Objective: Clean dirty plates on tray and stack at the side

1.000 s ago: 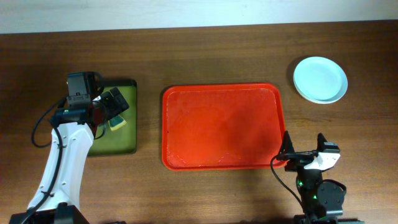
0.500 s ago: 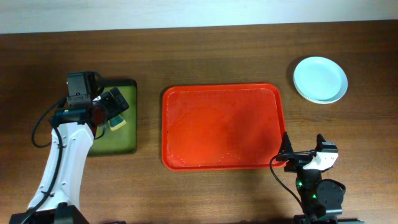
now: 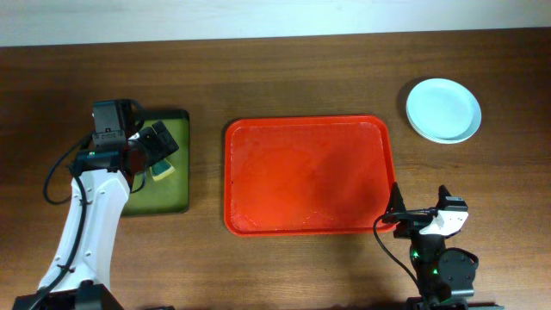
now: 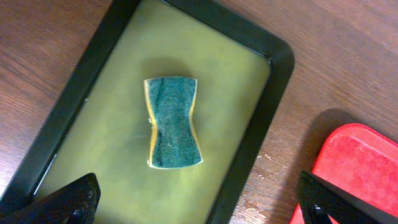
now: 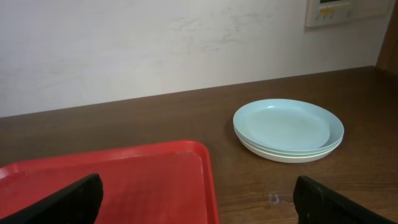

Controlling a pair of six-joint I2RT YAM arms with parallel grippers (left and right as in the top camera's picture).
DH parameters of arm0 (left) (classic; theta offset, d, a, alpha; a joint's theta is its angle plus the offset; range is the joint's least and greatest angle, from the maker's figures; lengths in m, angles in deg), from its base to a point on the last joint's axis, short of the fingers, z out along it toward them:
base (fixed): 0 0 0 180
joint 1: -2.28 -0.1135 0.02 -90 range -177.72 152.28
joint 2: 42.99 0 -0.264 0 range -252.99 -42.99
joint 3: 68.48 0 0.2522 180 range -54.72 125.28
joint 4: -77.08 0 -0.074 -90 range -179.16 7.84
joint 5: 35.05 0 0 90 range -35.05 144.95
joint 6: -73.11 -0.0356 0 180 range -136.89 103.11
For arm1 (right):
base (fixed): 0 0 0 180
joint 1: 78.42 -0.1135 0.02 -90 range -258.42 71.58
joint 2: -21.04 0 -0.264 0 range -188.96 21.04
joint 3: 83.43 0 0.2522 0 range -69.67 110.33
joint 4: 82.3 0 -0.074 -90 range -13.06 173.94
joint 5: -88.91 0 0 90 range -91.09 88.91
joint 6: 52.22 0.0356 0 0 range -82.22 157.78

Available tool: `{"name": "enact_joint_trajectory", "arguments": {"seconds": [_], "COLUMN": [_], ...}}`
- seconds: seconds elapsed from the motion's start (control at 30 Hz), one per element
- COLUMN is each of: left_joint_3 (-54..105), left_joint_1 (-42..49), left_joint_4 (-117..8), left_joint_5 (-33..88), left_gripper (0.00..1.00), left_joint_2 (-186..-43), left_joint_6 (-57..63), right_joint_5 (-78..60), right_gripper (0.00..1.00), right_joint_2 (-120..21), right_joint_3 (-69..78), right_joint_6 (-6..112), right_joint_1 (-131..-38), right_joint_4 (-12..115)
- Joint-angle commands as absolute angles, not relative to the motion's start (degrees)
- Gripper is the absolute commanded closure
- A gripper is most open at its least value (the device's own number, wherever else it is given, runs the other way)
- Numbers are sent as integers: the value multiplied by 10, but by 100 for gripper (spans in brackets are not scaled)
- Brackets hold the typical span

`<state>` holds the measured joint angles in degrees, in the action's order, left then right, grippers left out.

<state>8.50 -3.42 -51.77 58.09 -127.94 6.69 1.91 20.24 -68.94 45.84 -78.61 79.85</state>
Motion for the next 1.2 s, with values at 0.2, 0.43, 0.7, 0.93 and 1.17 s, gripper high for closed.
{"name": "enact_joint_trajectory", "arguments": {"seconds": [0.2,0.43,0.7,0.93,1.17], "left_joint_3": [46,-115,-252,-372,-462], "left_joint_1": [-35,-32,-26,-4,-4], "left_joint_4": [-488,-516,-584,-687,-774], "left_joint_5": [641,647,591,550,551], "left_gripper": [1,1,1,1,1], "left_joint_2": [-1159,-857,-649,-538,-478], "left_joint_6": [65,-29,-103,-178,-178], "right_joint_5": [22,22,22,22,22], "right_gripper": [2,2,1,2,1], "right_joint_2": [209,209,209,209,208], "right_joint_3": [-694,-694,-694,-694,-694], "right_joint_6": [455,455,455,455,455], "right_joint_1": [-783,-783,-783,-783,-783], "right_joint_4": [795,795,795,795,795]}}
